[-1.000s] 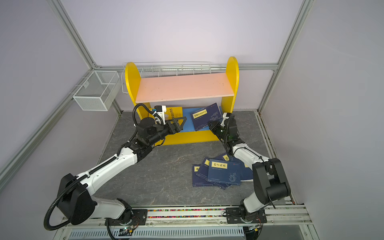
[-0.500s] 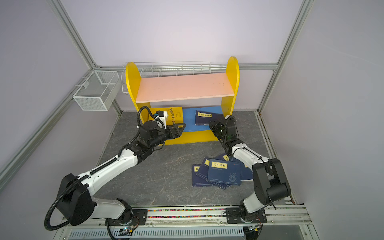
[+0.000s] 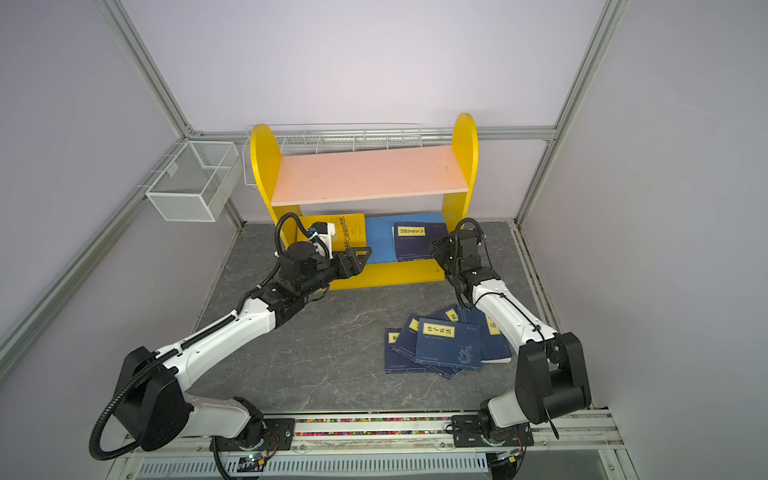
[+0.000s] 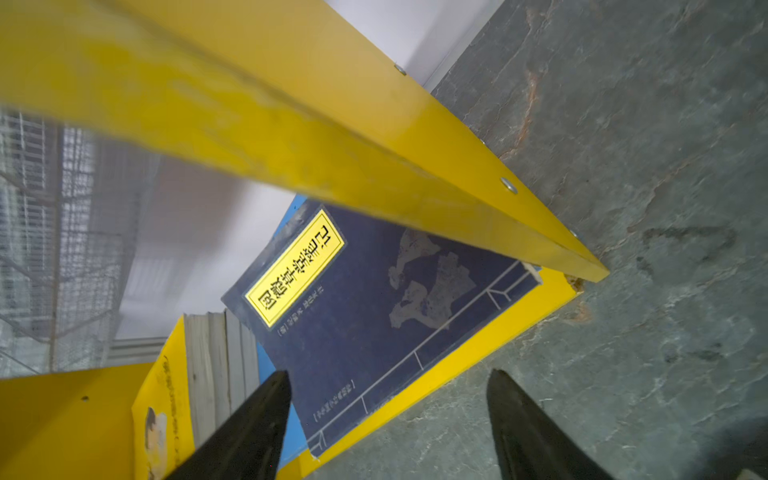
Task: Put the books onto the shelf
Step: 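Lay the dark blue book flat on the shelf and open both grippers, then draw both arms back and reach down to the next dark blue book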
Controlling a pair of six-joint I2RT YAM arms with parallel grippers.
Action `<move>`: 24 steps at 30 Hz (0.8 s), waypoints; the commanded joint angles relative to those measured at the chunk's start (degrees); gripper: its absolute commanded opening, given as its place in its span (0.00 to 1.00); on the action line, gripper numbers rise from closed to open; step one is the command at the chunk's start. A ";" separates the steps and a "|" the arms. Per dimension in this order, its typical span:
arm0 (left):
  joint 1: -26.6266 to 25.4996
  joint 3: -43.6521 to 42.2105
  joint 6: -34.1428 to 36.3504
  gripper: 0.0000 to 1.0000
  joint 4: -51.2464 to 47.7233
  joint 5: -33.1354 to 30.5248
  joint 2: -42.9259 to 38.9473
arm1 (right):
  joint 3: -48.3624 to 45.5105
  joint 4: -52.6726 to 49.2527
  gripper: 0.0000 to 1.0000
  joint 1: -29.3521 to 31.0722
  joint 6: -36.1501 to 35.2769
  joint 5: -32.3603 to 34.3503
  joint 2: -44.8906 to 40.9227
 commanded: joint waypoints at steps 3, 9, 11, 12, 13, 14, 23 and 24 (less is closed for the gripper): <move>0.01 -0.06 -0.87 0.84 0.61 0.01 1.37 | 1.23 -7.99 0.63 1.16 -10.70 -4.59 0.97; 0.01 0.28 -0.97 0.84 0.16 -0.73 2.45 | 1.71 -8.93 0.42 3.55 -13.31 -6.26 3.85; 0.01 0.63 -0.93 0.84 -0.34 -0.95 2.77 | 2.78 -8.87 0.37 4.19 -13.40 -5.59 4.92; 0.01 0.78 -0.84 0.84 -0.70 -1.20 2.89 | 3.30 -8.75 0.36 4.44 -13.46 -5.52 5.41; 0.01 0.91 -0.68 0.84 -1.09 -1.45 2.88 | 3.88 -8.46 0.35 4.56 -13.28 -5.40 6.00; 0.01 0.91 -0.63 0.84 -1.25 -1.54 2.92 | 4.64 -8.43 0.35 4.61 -13.04 -5.25 6.68; 0.01 0.83 0.46 0.83 -2.79 -2.67 2.13 | 9.99 -8.54 0.34 4.54 -11.73 -4.84 12.08; 0.01 0.83 0.59 0.83 -2.95 -2.73 2.12 | 10.36 -8.44 0.34 4.51 -11.75 -4.84 12.49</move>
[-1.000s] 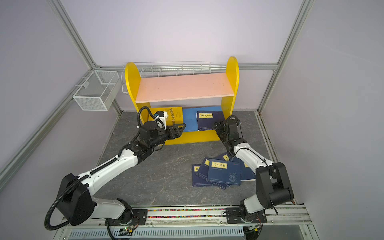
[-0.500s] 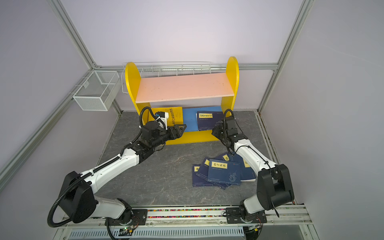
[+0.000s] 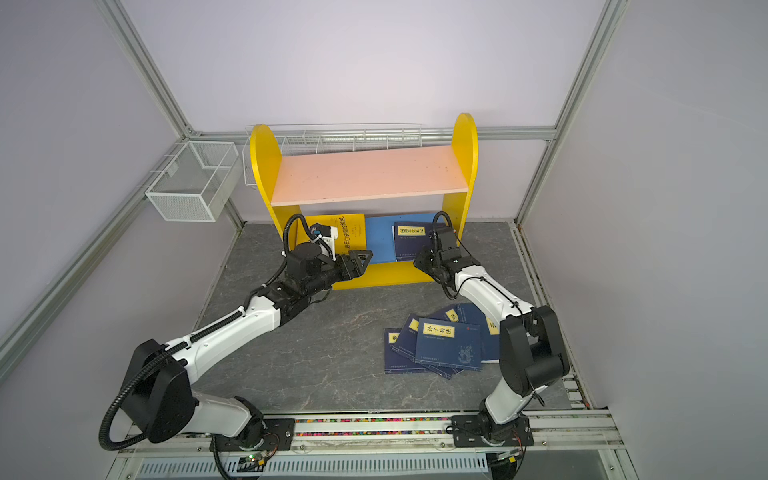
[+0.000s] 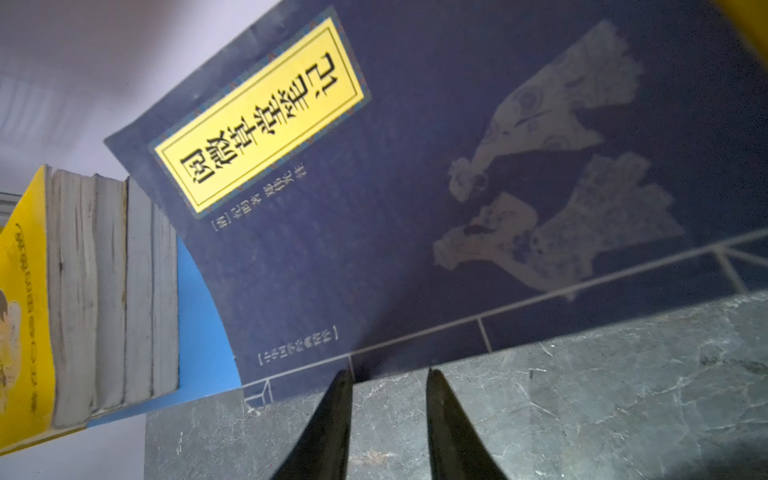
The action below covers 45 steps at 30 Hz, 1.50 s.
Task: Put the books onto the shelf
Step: 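Draw both arms back and reach down to the next dark blue book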
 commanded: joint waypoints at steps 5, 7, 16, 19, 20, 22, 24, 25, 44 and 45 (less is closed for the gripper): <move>0.01 1.17 1.63 0.83 -1.95 -0.62 0.33 | 2.34 0.49 0.33 -0.17 -0.02 0.44 2.37; 0.01 1.27 2.25 0.83 -2.13 -0.05 0.71 | 2.09 0.16 0.33 -0.11 -0.50 0.40 1.68; -4.33 5.63 16.14 0.83 -8.47 4.47 7.94 | -8.45 -11.69 0.53 -2.41 -5.84 4.10 -12.61; -7.83 11.00 23.40 0.83 -14.15 5.90 13.35 | -15.04 -18.50 0.59 -6.95 -5.70 2.15 -17.69; -9.01 13.14 26.03 0.83 -16.53 6.03 15.09 | -17.15 -20.31 0.60 -8.39 -5.53 1.56 -19.22; -11.37 17.12 31.03 0.83 -21.15 7.23 18.87 | -22.62 -24.45 0.65 -13.55 -5.82 0.40 -23.22; -12.66 19.60 33.44 0.83 -24.14 9.25 21.80 | -25.82 -28.42 0.70 -16.81 -6.82 -0.29 -27.29; -13.35 20.51 34.87 0.83 -25.84 9.34 23.25 | -27.06 -30.50 0.74 -17.84 -7.39 -0.25 -29.45; -16.25 26.37 41.88 0.82 -33.05 7.23 34.31 | -34.52 -27.79 0.77 -22.02 -17.05 -15.62 -26.41; -16.25 26.56 41.92 0.81 -33.38 6.94 34.67 | -34.86 -26.64 0.75 -21.96 -17.27 -17.02 -26.24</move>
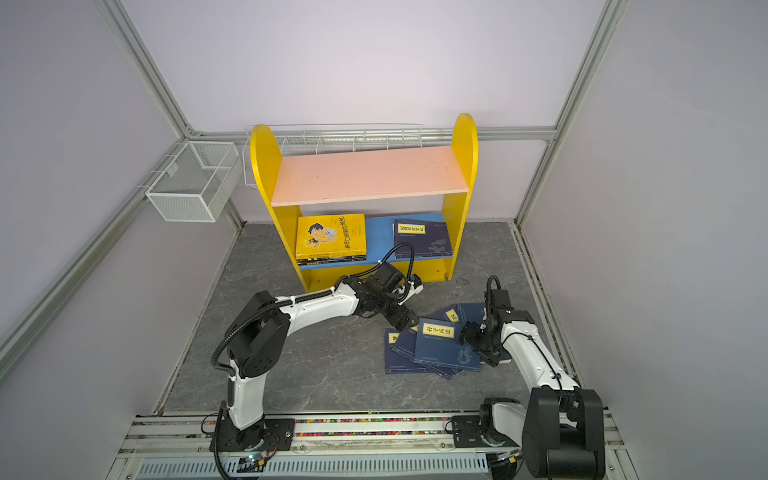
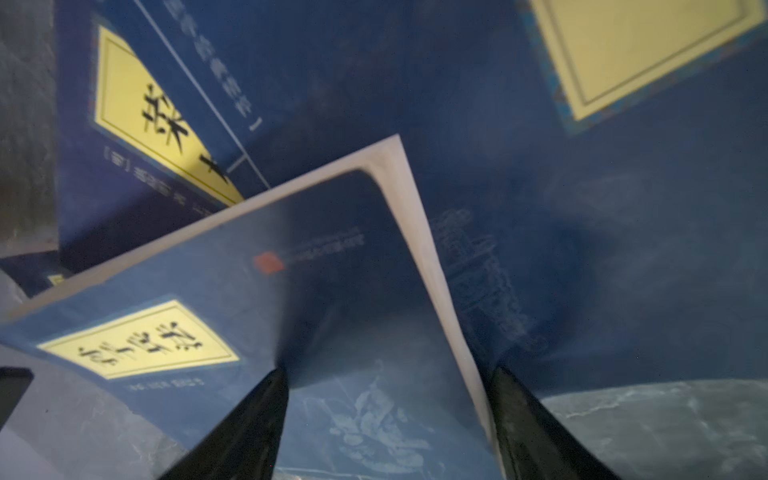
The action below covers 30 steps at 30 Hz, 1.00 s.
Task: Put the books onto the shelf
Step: 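Draw both arms back and reach down to the next dark blue book, then pinch the top dark blue book edge with the right gripper while left presses it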
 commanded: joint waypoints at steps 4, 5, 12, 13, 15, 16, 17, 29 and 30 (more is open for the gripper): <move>-0.40 3.77 2.90 0.75 -5.73 -1.26 3.64 | -0.63 7.88 0.70 0.66 -2.77 -10.93 0.59; -0.40 5.24 2.97 0.74 -8.03 -1.33 4.56 | -0.27 8.82 0.69 1.01 -2.86 -11.92 0.29; -0.40 8.19 1.83 0.60 -10.41 -3.50 7.58 | 3.40 12.05 0.64 5.16 -4.06 -14.80 0.83; -0.40 8.21 1.56 0.59 -10.24 -3.93 7.76 | 3.82 12.19 0.62 5.61 -4.24 -14.63 1.01; -0.31 8.29 1.15 0.58 -10.23 -3.95 8.02 | 4.08 12.76 0.60 6.09 -4.35 -14.22 0.88; -0.31 8.50 1.02 0.57 -10.24 -3.78 8.11 | 4.01 13.56 0.60 6.27 -4.36 -14.28 0.75; -0.23 8.54 0.95 0.57 -10.18 -3.39 8.18 | 4.05 14.15 0.59 6.41 -4.11 -13.98 0.73; 1.09 8.73 -0.40 0.54 -9.43 0.00 9.16 | 3.41 12.85 0.62 7.32 -1.54 -1.82 9.30; 1.09 8.75 -0.40 0.54 -9.59 -0.02 9.27 | 3.10 13.15 0.62 7.32 -1.63 -2.00 10.20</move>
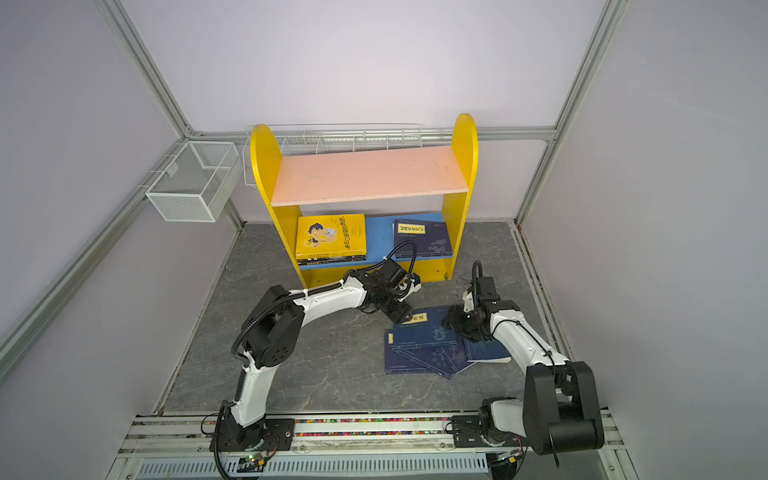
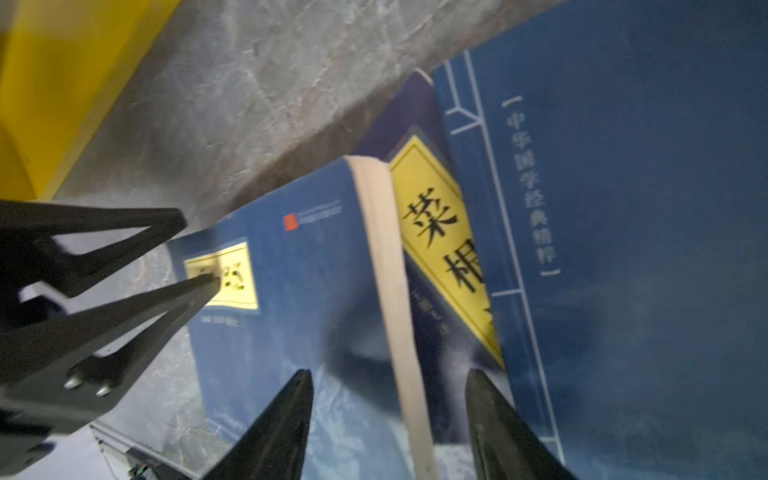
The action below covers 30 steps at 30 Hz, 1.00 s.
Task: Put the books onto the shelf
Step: 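Pinch the top dark blue book edge with the right gripper while left presses it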
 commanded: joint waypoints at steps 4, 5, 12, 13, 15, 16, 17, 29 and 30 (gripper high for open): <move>-0.51 0.52 0.45 0.54 -1.83 1.73 2.35 | -1.53 3.78 0.59 0.17 -1.27 -3.10 3.99; -0.52 0.53 0.42 0.54 -1.85 1.80 2.42 | -1.74 5.42 0.57 0.27 -1.83 -5.61 3.71; -0.21 -0.06 -0.06 0.54 -1.08 2.79 2.24 | -2.15 14.09 0.47 0.26 -0.58 -16.63 -1.24; -0.03 -0.24 -0.25 0.54 -0.70 3.20 2.16 | -2.10 15.19 0.46 0.27 -0.06 -17.36 -1.82; 0.35 -0.83 -0.78 0.54 0.05 3.93 1.98 | -1.73 16.76 0.43 0.27 0.95 -18.19 -2.60; 0.57 -1.16 -0.93 0.54 0.41 4.33 1.79 | -1.54 17.59 0.42 0.32 1.48 -18.48 -2.93; 0.74 -1.50 -1.18 0.53 0.84 4.75 1.71 | -1.33 18.21 0.41 0.38 2.03 -18.59 -2.99; 1.46 -3.06 -2.07 0.53 3.50 7.15 1.29 | 0.70 15.53 0.34 1.29 1.08 -17.32 4.80; 1.52 -3.22 -2.11 0.52 3.70 7.23 1.27 | 0.84 15.72 0.32 1.44 1.08 -17.65 5.31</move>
